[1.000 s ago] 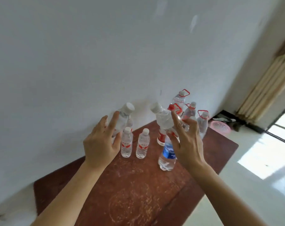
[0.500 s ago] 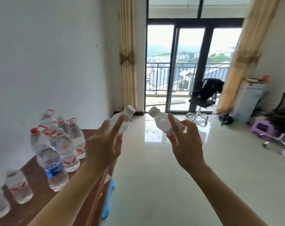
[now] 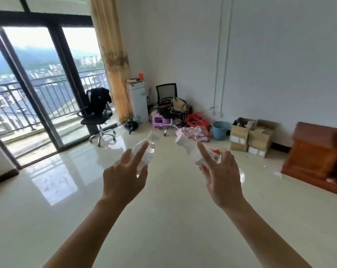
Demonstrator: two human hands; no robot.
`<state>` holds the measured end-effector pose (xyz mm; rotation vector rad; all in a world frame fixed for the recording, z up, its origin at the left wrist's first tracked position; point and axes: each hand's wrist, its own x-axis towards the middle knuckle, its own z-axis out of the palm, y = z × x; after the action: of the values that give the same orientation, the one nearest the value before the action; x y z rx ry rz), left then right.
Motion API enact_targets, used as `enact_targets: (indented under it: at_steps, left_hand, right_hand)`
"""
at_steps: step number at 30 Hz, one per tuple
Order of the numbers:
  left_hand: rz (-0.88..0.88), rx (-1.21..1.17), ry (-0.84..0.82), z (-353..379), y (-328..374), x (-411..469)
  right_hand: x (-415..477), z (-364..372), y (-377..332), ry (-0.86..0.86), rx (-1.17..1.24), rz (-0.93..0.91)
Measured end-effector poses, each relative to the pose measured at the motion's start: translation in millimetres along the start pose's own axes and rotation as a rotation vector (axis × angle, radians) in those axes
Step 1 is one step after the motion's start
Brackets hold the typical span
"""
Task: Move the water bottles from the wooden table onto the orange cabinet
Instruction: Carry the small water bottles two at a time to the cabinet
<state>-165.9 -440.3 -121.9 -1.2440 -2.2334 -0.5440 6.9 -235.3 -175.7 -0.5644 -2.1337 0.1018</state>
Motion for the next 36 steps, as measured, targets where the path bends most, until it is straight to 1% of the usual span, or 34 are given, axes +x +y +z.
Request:
enact_targets:
  at_steps: [4, 5, 6, 8, 10, 14, 16, 19, 22, 26, 28, 31, 34, 36]
  left_hand:
    - [0.136, -0.104, -0.033, 77, 50, 60]
    - [0.176, -0.151, -0.047, 102, 65, 79]
    - [0.195, -0.169, -0.055, 117, 75, 92]
    - [0.263, -0.249, -0.071, 152, 100, 123]
    - [0.376, -0.337, -0.069, 187, 132, 162]
    - [0.545, -0.502, -0.078, 245, 206, 226]
    - [0.611, -0.564, -0.113, 268, 243, 241]
    - [0.727, -0.618, -0.110, 295, 298, 255]
    - [0.808, -0.655, -0.133, 320, 353, 271]
    - [0.892, -0.669, -0.140, 353, 418, 294]
    - [0.923, -0.674, -0.112, 372, 456, 310]
    - [0.931, -0.663, -0.073, 399, 505, 334]
    - [0.944, -0.652, -0.059, 424, 558, 367]
    - [0.930, -0.639, -0.014, 434, 584, 389]
  right_hand:
    - [1, -7, 80, -0.018, -0.127, 0.092]
    - [3, -7, 103, -0.006, -0.190, 0.135]
    - [8, -10, 117, 0.016, -0.216, 0.144]
    - [14, -21, 147, 0.008, -0.291, 0.211]
    - [25, -31, 176, 0.032, -0.365, 0.295]
    - [39, -67, 235, 0.055, -0.552, 0.374]
    - [37, -86, 255, 0.086, -0.637, 0.440]
    - [22, -107, 285, 0.098, -0.715, 0.559]
    - [11, -128, 321, 0.138, -0.796, 0.628]
    - [3, -141, 378, 0.200, -0.839, 0.694]
    - [2, -146, 420, 0.219, -0.841, 0.716]
    - [9, -150, 485, 0.227, -0.842, 0.741]
    - [26, -157, 558, 0.213, -0.794, 0.755]
    - [41, -161, 595, 0.219, -0.767, 0.753]
